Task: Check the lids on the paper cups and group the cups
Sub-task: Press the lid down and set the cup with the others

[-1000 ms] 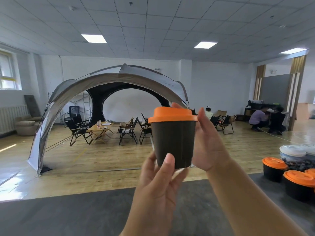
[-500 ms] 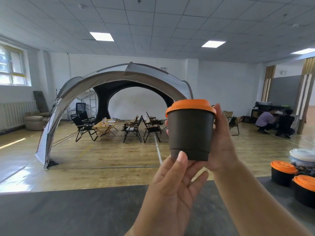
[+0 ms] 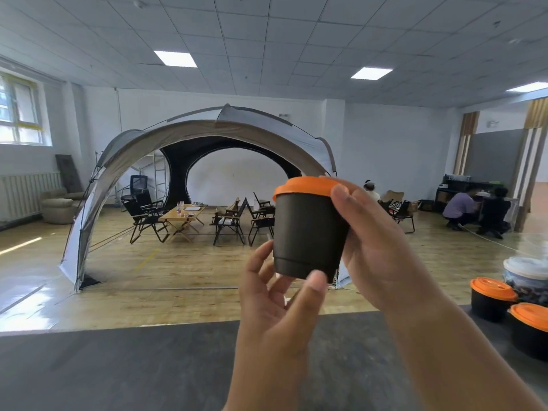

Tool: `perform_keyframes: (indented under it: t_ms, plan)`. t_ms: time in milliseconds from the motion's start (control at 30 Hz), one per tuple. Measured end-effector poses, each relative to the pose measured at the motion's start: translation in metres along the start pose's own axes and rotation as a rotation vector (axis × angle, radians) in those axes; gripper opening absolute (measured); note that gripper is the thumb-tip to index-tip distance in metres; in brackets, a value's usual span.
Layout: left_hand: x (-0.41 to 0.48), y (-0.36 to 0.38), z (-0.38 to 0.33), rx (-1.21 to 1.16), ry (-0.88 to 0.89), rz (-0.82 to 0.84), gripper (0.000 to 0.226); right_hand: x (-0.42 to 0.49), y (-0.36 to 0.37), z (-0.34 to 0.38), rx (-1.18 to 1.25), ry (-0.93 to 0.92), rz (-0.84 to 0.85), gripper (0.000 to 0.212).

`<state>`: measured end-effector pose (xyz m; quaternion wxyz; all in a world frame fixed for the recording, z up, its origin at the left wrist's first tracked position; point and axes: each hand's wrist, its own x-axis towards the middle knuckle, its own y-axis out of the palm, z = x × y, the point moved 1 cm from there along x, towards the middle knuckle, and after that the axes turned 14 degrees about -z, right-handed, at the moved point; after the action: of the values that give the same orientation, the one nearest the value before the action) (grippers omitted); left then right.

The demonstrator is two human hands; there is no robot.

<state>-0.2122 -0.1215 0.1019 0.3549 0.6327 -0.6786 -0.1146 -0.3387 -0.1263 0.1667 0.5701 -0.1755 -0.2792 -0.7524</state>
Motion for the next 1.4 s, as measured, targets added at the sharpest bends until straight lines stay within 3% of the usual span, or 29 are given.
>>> perform_keyframes:
  t_ms: [133,200,333,400,433,533,667,767,900,967,1067,1233,1300,1400]
  plan:
    - [-0.001,0.002,-0.005,-0.422,-0.531,0.146,0.070,0.015,-0.007,-0.010,0.188,0.127,0.159,0.074]
    - [-0.003,0.003,-0.005,-0.475,-0.588,0.216,0.070,0.016,-0.005,-0.013,0.340,0.316,0.273,0.060]
    - [0.000,0.001,-0.001,-0.466,-0.493,0.190,0.064,0.021,-0.008,-0.019,0.364,0.354,0.241,0.057]
    - [0.002,-0.002,-0.003,-0.433,-0.401,0.132,0.066,0.019,0.001,-0.020,0.420,0.380,0.331,0.066]
    - [0.002,-0.004,-0.005,-0.393,-0.324,0.084,0.066,0.017,0.003,-0.017,0.355,0.337,0.269,0.073]
    - [0.003,-0.012,-0.014,-0.111,-0.035,-0.073,0.058,0.007,0.009,-0.007,0.124,0.174,0.122,0.087]
    - [0.005,-0.023,-0.014,0.211,0.210,-0.101,0.060,-0.009,0.019,-0.001,-0.055,0.090,0.076,0.078]
    - [0.003,-0.023,-0.016,0.145,0.152,-0.047,0.058,-0.010,0.022,0.003,-0.026,0.043,0.009,0.067]
    - [0.006,-0.032,-0.021,-0.181,-0.255,0.050,0.048,-0.001,0.022,0.000,0.218,0.130,0.085,0.070]
    - [0.007,-0.037,-0.022,-0.218,-0.340,0.128,0.057,0.002,0.025,-0.006,0.335,0.228,0.159,0.063]
    - [0.010,-0.047,-0.022,-0.227,-0.322,0.136,0.067,0.004,0.033,-0.015,0.369,0.302,0.201,0.045]
    - [0.021,-0.064,-0.023,-0.205,-0.273,0.140,0.057,0.002,0.044,-0.018,0.382,0.330,0.180,0.060]
    - [0.022,-0.069,-0.016,-0.134,-0.231,0.132,0.053,-0.005,0.039,-0.025,0.252,0.323,0.112,0.067]
    - [0.022,-0.078,0.009,0.086,-0.135,0.157,0.056,-0.034,0.018,-0.043,-0.033,0.300,-0.025,0.059]
